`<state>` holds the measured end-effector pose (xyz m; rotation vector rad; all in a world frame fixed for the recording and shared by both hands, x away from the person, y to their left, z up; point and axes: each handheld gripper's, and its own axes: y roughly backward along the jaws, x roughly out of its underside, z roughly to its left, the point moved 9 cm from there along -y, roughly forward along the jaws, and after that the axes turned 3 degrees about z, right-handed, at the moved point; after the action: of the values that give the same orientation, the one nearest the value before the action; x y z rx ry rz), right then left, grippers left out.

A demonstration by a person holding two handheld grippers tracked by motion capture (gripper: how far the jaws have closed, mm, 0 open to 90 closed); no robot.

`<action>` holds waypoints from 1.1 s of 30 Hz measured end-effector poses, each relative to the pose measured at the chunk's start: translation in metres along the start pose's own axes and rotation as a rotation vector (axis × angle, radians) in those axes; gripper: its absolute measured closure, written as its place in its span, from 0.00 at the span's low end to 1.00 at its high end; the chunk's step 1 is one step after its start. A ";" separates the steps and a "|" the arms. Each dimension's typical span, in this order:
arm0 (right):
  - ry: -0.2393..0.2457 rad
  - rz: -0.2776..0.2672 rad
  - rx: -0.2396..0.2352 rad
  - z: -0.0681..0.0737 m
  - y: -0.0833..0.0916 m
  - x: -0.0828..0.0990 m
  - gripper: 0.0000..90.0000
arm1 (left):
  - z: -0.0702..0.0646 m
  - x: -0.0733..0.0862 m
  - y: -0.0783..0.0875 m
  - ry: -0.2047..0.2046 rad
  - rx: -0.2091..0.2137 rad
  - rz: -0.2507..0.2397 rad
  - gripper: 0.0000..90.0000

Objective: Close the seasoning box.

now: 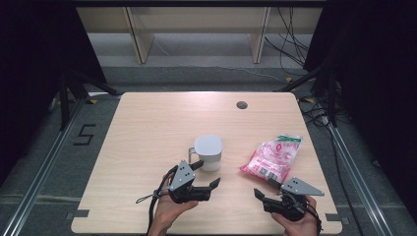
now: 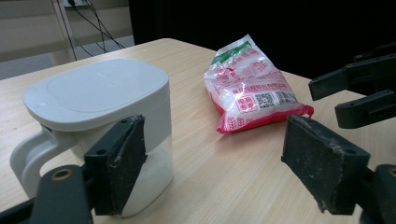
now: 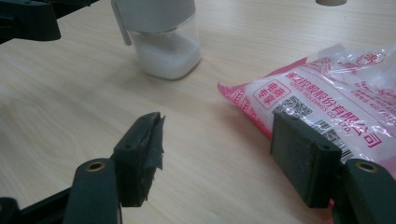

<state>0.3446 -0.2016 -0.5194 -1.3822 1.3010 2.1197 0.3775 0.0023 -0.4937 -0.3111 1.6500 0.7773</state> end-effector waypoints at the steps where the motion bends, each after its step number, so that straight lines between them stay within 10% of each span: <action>1: -0.002 0.001 -0.001 0.000 0.000 0.000 0.39 | -0.001 0.001 0.000 0.012 0.006 -0.001 0.22; 33: 0.023 0.035 -0.014 0.003 -0.002 0.005 0.37 | -0.016 0.030 0.000 -0.018 0.003 0.046 0.21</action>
<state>0.3413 -0.1989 -0.5245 -1.4035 1.3314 2.1461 0.3584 -0.0013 -0.5211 -0.2642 1.6460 0.8098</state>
